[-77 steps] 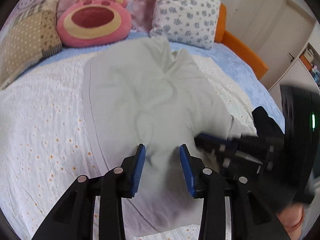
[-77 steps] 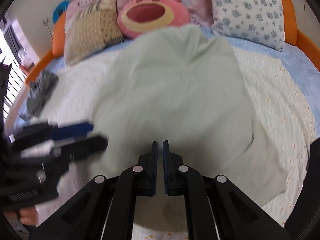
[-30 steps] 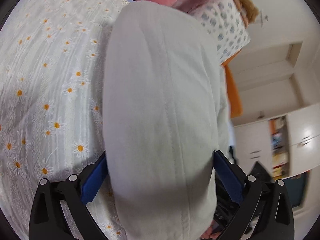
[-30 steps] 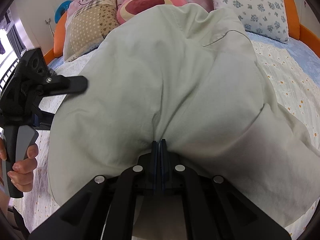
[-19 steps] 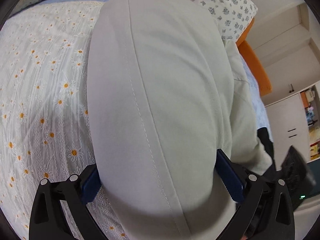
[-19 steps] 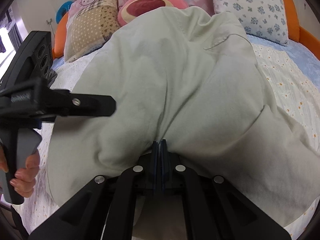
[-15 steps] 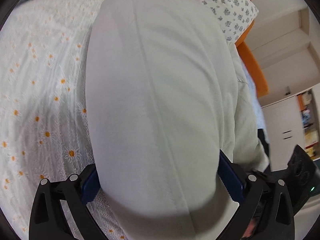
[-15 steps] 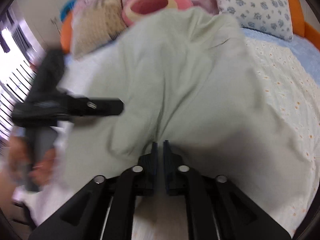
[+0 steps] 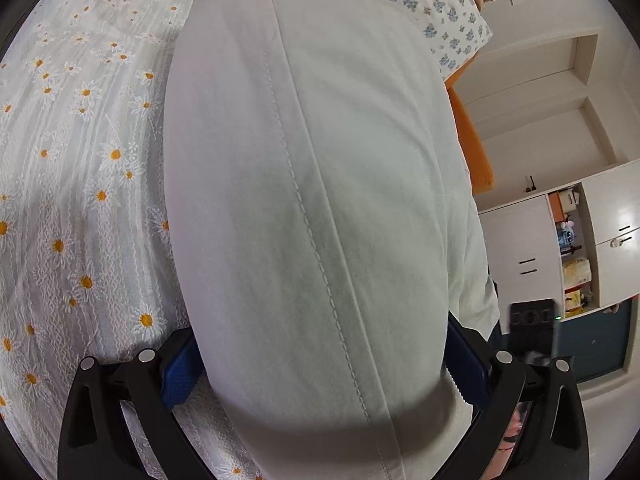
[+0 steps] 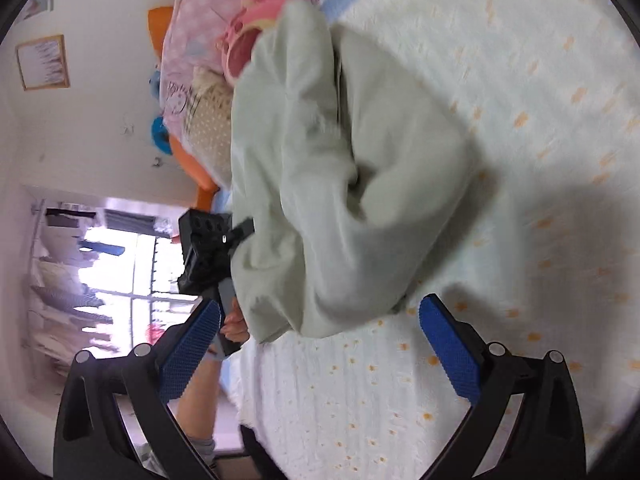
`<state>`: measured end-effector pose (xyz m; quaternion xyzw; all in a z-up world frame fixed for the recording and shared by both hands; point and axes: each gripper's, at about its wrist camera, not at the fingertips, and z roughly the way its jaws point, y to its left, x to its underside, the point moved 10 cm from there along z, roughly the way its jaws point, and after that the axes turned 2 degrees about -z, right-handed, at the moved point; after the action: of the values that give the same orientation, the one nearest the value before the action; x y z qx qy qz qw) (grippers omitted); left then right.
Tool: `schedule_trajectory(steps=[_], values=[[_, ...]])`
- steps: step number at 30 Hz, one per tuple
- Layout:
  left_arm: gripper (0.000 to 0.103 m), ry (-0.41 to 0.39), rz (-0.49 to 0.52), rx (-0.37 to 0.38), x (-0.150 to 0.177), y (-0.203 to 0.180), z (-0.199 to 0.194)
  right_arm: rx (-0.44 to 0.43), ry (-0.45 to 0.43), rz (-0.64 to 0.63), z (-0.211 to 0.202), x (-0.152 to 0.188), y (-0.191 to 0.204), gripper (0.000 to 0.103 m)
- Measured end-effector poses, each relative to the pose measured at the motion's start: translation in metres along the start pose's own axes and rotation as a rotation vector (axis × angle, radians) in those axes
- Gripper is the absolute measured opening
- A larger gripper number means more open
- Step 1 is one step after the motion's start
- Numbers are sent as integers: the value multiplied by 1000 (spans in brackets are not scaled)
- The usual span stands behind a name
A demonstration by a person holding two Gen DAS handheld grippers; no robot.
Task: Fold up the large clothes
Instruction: 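Lift the folded coat bundle off the bed with both tools and carry it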
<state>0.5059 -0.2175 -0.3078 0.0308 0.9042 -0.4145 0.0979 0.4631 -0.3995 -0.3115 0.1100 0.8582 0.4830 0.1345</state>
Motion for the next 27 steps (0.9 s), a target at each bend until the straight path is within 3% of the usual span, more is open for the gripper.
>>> schedule_trajectory(steps=[3,7,12,15,17,19,22,27], values=[[100,8,-30,54,-3,6,-5,-26,47,13,23,1,5,99],[100,34,-100,76,-3,12,-8,94,93,21,39,1,-8,99],[98,68,-362,125,-17,30,-10,211,141,48,48,0,-11,99],[97,79,-386,106,-18,35,-10,234,156,65,43,8,-11,99],[97,81,-354,89,-16,33,-8,216,201,97,44,23,-15,99],[97,78,-342,95,-14,31,-5,212,168,92,40,24,-16,99],[97,71,-321,93,-13,31,-6,108,105,131,36,18,-11,99],[97,66,-313,90,-13,24,-5,8,59,201,40,2,-9,99]])
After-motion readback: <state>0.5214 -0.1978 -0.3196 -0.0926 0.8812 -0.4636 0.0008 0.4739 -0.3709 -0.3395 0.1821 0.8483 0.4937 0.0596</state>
